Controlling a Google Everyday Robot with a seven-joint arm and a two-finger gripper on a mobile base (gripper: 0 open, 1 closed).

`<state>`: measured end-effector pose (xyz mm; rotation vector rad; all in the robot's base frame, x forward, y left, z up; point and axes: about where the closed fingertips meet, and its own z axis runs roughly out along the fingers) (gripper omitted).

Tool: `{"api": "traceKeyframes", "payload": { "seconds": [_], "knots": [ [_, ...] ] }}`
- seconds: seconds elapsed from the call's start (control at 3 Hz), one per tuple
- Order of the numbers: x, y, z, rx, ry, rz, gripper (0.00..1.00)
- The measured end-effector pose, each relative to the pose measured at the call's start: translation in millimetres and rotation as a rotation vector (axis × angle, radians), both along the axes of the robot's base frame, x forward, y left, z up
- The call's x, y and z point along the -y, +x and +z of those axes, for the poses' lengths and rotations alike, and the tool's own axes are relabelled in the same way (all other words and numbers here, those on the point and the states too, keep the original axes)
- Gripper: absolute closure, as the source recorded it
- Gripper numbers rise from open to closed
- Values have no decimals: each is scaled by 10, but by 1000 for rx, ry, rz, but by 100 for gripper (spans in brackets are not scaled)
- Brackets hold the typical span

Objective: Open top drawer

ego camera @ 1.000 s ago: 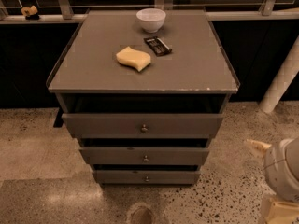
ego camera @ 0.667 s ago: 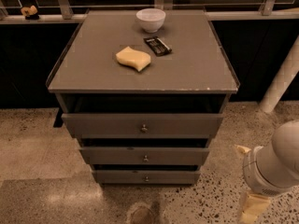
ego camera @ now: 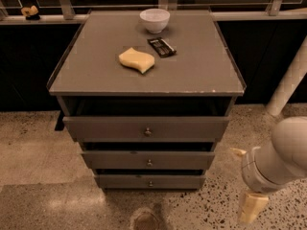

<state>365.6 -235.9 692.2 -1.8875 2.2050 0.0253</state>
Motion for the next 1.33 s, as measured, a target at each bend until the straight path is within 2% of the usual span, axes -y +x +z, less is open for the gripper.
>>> {"api": "traceKeyframes", "payload": {
  "seconds": [0.33,0.67,1.0,1.33],
  "knots": [
    [-371,256,-230,1,97,162,0],
    [-656,417,-265,85,153,221,0],
    [-814,595,-195,214,166,173,0],
    [-818,743,-133,274,166,157,0]
  ]
}}
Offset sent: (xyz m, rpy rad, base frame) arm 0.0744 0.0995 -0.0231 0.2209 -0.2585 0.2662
